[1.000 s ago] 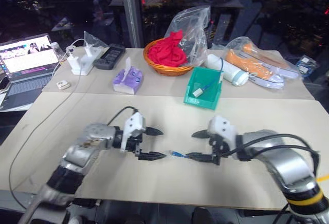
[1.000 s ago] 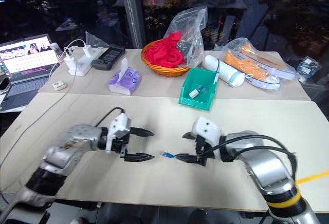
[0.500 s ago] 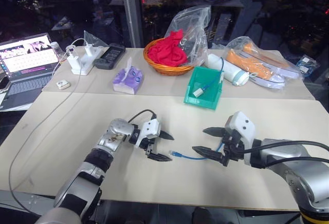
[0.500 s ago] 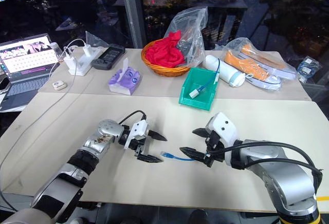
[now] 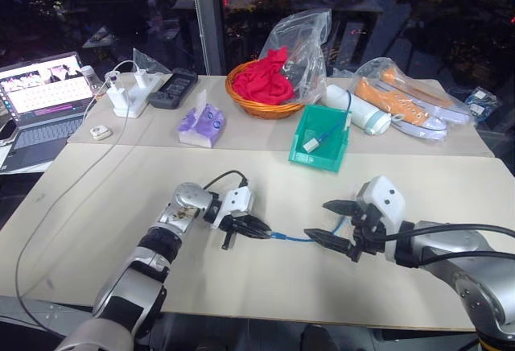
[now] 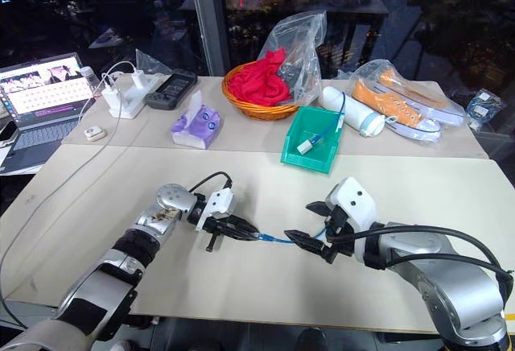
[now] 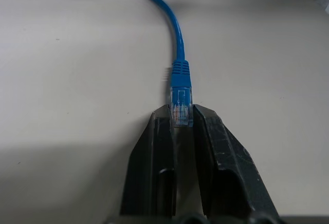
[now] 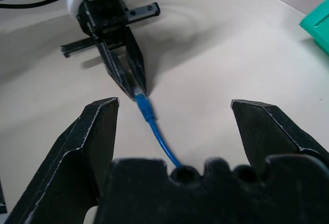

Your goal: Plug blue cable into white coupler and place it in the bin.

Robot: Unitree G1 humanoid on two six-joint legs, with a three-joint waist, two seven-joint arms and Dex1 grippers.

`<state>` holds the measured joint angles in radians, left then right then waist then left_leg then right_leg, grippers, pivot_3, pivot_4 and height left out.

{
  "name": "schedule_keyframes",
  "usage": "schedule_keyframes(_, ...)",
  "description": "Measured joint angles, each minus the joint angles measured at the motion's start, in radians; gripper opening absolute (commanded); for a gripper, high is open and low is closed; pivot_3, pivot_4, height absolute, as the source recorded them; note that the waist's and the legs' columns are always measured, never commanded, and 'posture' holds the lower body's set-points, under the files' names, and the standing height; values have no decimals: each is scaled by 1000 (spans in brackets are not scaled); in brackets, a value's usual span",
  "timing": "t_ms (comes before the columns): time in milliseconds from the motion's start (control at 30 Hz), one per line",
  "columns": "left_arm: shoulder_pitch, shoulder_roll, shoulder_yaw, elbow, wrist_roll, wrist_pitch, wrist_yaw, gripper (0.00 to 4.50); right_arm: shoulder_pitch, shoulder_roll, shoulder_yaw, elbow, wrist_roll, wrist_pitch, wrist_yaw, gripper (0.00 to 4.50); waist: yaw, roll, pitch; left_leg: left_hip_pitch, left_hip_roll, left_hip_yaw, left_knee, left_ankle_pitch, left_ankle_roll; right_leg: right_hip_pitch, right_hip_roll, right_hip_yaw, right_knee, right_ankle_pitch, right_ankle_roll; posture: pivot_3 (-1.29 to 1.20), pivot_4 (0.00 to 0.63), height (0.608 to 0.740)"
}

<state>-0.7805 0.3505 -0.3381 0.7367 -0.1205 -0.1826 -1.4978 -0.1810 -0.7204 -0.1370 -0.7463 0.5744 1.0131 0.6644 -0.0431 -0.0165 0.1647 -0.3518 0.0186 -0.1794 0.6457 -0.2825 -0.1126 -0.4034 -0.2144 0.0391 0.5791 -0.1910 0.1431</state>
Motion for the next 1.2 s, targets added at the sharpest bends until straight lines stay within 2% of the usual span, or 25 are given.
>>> schedule_keyframes(267,53,-11,61,-88,-24,74,63,77,8,18,-17,1,30,2,-45,4077,-1,0,0,0,0,0,0,0,0,0,0,0,0,0,0,0,150,740)
schedule_keyframes(333,73,-12,92,-169,-45,112,100,77,46,57,-80,-10,89,18,-60,4077,1,0,0,0,0,0,0,0,0,0,0,0,0,0,0,0,150,740)
schedule_keyframes(500,147,-39,160,-430,-116,254,241,77,204,102,-283,-83,394,66,-86,4077,6,0,0,0,0,-1,0,0,0,0,0,-1,-1,0,0,0,150,740)
schedule_keyframes(567,188,-60,166,-524,-122,303,308,77,235,144,-289,-94,508,82,-194,4077,-1,0,0,2,0,-1,-1,0,0,1,0,-1,0,0,0,0,150,740)
schedule_keyframes(633,225,-90,156,-596,-127,337,358,77,224,246,-232,-79,588,99,-357,4077,-7,0,0,4,0,-1,-1,0,1,0,0,1,0,0,0,0,150,740)
schedule_keyframes(733,255,-95,135,-656,-97,354,437,77,166,408,-139,-5,767,45,-690,4077,-5,0,0,5,0,-1,-1,-1,8,0,0,1,1,1,-1,0,150,740)
schedule_keyframes(800,272,-96,123,-689,-67,363,489,77,176,454,-58,8,868,8,-846,4077,-1,2,-1,5,0,-1,-1,0,8,0,0,2,1,1,-1,0,150,740)
schedule_keyframes(900,288,-90,121,-719,-54,374,538,77,217,484,5,15,946,-49,-1004,4077,3,2,-1,3,0,-1,-1,0,7,0,0,2,0,1,-1,0,150,740)
schedule_keyframes(1000,290,-77,118,-738,-37,374,563,77,228,500,12,17,1022,-156,-1111,4077,0,2,-1,3,0,-1,-2,2,3,0,0,1,0,1,-1,0,150,740)
schedule_keyframes(1200,298,-58,91,-791,-39,380,562,77,222,495,26,35,1073,-276,-1182,4077,-3,2,-1,4,0,-1,-3,-1,8,0,1,2,0,0,-1,0,150,740)
